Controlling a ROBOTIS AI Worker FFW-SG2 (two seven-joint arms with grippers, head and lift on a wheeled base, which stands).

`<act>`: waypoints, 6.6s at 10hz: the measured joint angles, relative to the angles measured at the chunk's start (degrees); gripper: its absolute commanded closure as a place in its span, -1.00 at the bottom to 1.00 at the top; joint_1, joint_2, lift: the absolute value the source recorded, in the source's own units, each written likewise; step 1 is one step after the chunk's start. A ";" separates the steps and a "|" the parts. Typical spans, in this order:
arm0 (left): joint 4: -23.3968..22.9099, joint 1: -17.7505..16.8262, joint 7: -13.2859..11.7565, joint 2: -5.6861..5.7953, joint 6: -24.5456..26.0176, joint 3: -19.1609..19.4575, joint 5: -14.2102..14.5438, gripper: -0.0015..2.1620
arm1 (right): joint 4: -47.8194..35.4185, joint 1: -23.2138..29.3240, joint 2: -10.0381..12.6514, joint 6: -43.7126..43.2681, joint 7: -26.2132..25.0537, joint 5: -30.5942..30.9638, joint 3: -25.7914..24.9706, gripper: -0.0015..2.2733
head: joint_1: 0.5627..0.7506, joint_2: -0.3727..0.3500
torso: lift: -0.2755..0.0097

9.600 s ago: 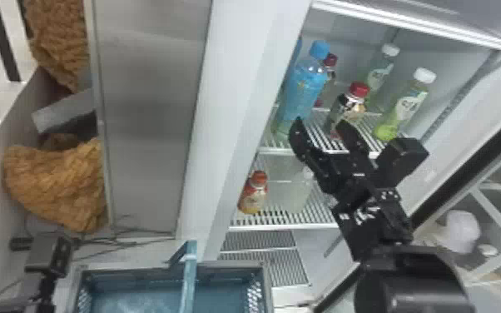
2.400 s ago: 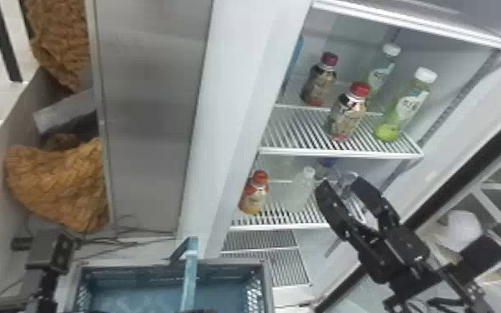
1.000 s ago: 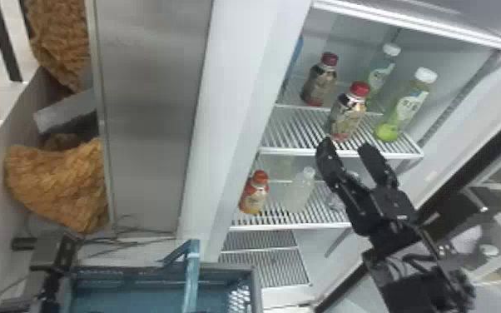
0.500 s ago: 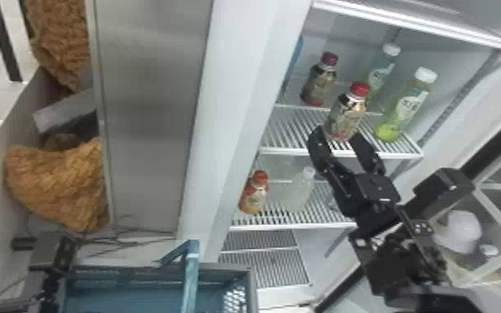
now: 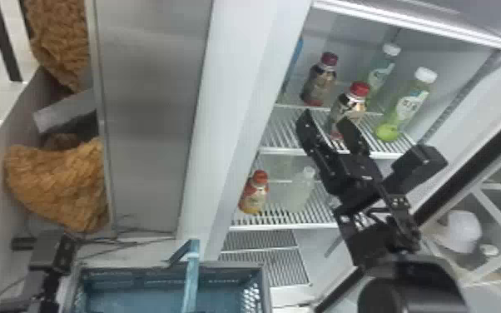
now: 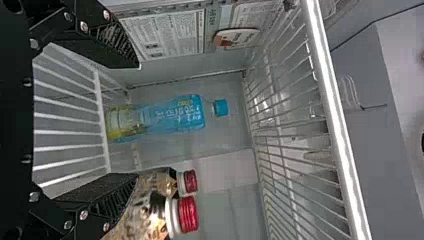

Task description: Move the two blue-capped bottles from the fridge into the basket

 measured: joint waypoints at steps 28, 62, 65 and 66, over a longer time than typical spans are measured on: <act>0.00 -0.21 0.11 0.77 0.00 0.20 0.46 0.06 | 32.11 -32.85 -0.70 2.66 -7.98 11.17 6.87 -0.78 | 0.04 -0.94 | 0.40; 0.00 -0.52 0.21 1.07 0.00 -0.11 0.57 0.06 | -0.72 -9.85 -5.67 12.65 -9.00 4.46 8.24 0.12 | 0.41 -0.94 | 0.40; 0.00 -0.35 0.20 0.97 0.00 0.00 0.67 0.06 | -7.33 -3.67 -6.02 13.15 -8.91 2.30 6.60 0.12 | 0.41 -0.94 | 0.40; 0.00 -0.28 0.20 0.96 0.00 0.05 0.68 0.06 | -9.76 -1.29 -6.12 13.35 -8.90 1.43 6.09 0.12 | 0.41 -0.94 | 0.40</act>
